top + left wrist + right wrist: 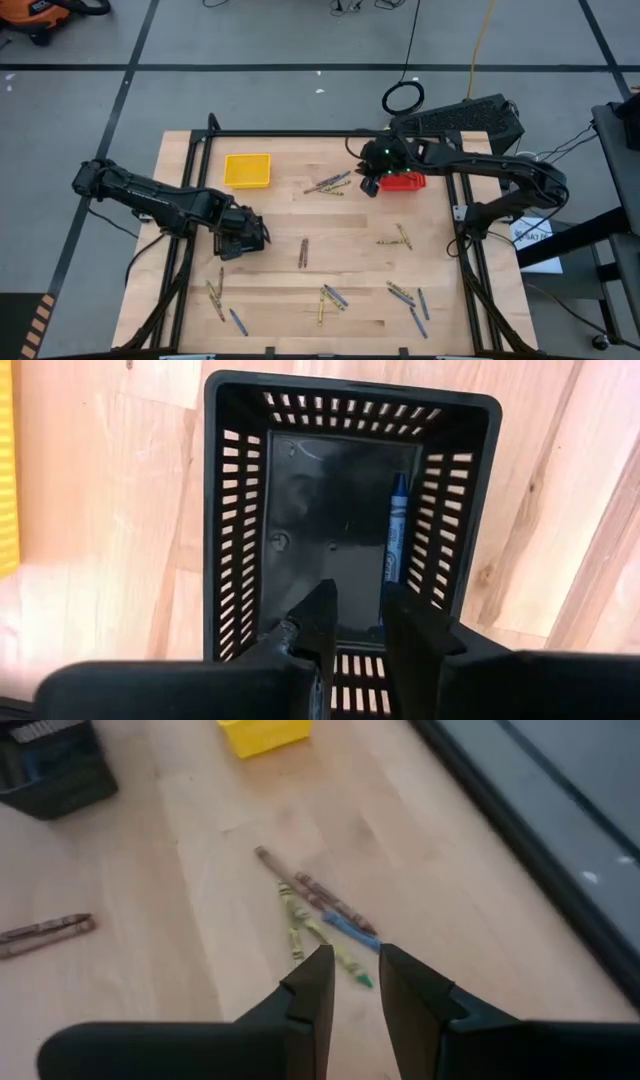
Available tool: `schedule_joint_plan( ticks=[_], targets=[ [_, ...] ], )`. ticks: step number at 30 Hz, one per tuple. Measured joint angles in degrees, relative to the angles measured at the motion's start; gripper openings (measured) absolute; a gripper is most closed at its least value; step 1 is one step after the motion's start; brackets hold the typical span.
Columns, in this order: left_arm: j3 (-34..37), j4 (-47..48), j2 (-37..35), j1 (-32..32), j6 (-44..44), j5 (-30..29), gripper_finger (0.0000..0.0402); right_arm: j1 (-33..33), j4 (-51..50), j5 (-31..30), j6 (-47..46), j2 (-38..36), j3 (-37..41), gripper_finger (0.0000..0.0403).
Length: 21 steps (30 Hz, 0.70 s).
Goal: Sort crayons
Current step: Put the green crayon into the yellow bin
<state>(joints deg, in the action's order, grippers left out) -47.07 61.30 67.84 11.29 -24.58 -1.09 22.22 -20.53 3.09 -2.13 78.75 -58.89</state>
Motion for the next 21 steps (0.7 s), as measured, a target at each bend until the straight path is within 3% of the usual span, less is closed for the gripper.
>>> schedule_joint_plan(
  ticks=[5,15,21],
  targets=[
    [0.0,0.0,0.0,0.0,0.0,-0.6,0.0077,0.0,2.7,7.5,2.0,3.7,0.0,0.0071],
    [0.0,-0.6,0.0,0.0,1.0,-1.2,0.0077,-1.4,5.7,7.6,8.8,12.3,0.0,0.0071],
    [0.0,-0.9,0.0,0.0,1.5,-1.4,0.0077,-3.5,5.8,10.6,20.8,16.0,0.0,0.0071]
  ],
)
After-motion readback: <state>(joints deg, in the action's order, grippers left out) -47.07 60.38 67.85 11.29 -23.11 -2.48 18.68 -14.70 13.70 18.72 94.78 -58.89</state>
